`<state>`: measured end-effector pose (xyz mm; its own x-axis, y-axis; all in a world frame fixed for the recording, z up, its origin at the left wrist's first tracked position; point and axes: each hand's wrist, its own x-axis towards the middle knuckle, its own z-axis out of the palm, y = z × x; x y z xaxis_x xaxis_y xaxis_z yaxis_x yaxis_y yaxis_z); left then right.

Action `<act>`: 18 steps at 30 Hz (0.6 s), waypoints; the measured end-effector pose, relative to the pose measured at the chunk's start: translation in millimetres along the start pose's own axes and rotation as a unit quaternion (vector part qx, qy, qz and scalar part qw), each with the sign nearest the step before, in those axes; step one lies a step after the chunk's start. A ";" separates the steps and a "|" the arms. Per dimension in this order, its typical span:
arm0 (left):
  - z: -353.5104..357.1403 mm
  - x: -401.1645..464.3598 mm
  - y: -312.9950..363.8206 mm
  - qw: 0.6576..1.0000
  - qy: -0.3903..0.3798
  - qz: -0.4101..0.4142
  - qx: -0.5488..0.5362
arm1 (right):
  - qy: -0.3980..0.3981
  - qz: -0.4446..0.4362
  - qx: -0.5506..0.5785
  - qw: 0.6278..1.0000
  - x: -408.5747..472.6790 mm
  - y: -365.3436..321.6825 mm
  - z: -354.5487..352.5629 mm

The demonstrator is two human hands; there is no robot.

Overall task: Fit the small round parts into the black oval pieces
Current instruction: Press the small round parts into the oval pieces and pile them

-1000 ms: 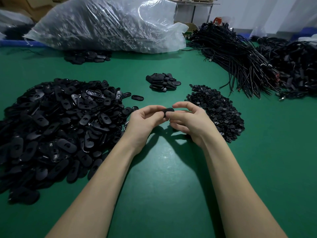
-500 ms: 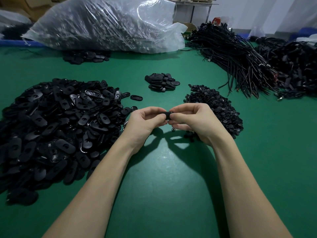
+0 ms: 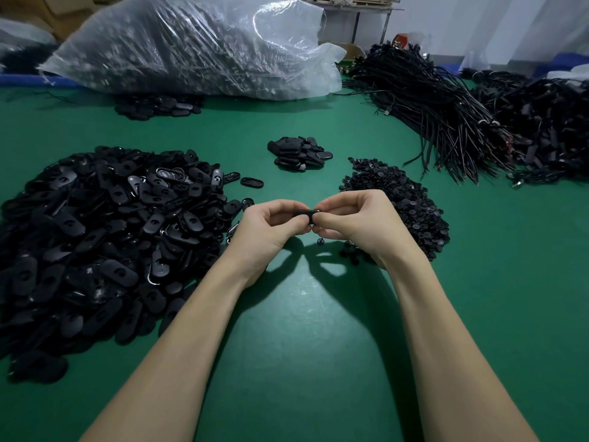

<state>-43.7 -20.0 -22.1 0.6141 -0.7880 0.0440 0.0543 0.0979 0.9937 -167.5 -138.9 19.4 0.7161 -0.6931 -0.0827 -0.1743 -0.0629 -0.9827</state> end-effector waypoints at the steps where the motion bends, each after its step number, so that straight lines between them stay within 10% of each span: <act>1: -0.2 0.1 -0.2 1.000 -0.001 0.002 0.010 | 0.003 -0.003 -0.012 1.000 -0.2 0.4 0.1; 18: 5.3 1.1 -3.4 0.996 0.026 0.020 0.084 | 0.007 -0.038 -0.067 0.997 0.8 6.5 4.3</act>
<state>-47.4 -24.4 -24.9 0.6540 -0.7519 0.0835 -0.1008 0.0228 0.9946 -165.2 -136.8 12.2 0.7207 -0.6932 -0.0049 -0.2086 -0.2101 -0.9552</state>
